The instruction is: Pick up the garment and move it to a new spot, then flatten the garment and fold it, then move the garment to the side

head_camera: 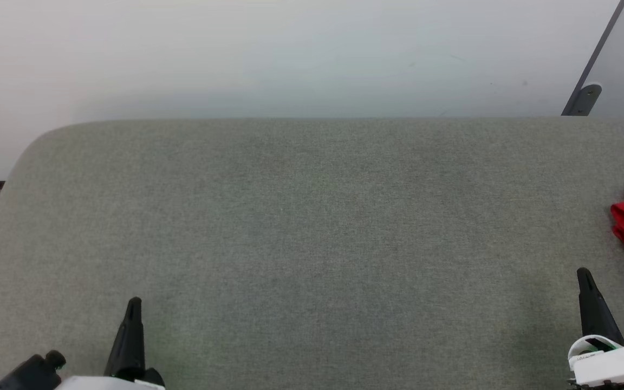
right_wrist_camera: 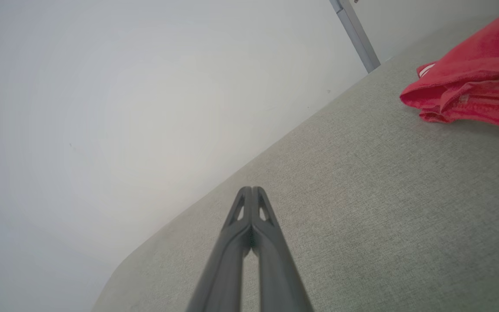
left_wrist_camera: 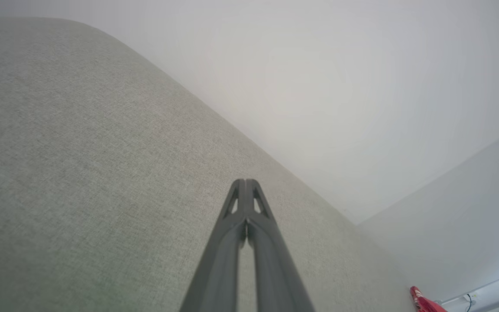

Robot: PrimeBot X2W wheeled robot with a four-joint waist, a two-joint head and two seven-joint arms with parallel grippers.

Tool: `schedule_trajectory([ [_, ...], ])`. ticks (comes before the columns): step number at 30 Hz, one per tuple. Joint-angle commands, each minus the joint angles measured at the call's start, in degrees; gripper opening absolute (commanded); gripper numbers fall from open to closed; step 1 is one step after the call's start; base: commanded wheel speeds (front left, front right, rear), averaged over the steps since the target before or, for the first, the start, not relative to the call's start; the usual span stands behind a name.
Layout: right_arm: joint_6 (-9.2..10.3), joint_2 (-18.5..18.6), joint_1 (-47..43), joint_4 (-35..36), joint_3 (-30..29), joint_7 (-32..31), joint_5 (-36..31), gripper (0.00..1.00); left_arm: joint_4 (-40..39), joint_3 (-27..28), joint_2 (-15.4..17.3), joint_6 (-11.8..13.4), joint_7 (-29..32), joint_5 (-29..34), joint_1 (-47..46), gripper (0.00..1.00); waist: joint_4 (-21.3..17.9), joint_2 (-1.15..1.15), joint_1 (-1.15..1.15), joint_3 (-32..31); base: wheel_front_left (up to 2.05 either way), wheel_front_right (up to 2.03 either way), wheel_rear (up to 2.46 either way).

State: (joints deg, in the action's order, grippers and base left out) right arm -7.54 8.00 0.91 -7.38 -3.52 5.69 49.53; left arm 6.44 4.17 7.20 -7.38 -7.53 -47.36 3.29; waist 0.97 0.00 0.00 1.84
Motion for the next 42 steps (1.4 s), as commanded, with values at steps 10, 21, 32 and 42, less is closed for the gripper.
schedule_trajectory([
  [10,0.03,-0.6,2.2,-0.6,-0.8,-2.0,7.5,0.0,0.6,0.2,-0.3,-0.1,2.0,-8.2,-2.7,0.0,-0.1,0.0,0.0,-0.2,0.0,0.0,0.0],
  [21,0.04,-1.4,2.9,-1.7,-1.1,-3.8,14.0,0.0,1.9,0.2,-0.7,-0.1,3.9,-15.1,-3.9,0.0,-0.2,0.0,0.0,-0.4,0.0,0.0,0.0],
  [32,0.05,-2.1,3.5,-2.6,-1.4,-5.4,20.0,0.0,3.0,0.4,-1.2,-0.1,5.8,-21.4,-5.0,0.0,-0.3,0.0,0.0,-0.6,0.0,0.0,0.0],
  [42,0.05,-2.7,3.8,-3.5,-1.7,-6.8,24.7,0.0,4.0,0.5,-1.7,-0.1,7.3,-26.6,-6.0,0.0,-0.4,0.0,0.0,-0.8,0.0,0.0,0.0],
])
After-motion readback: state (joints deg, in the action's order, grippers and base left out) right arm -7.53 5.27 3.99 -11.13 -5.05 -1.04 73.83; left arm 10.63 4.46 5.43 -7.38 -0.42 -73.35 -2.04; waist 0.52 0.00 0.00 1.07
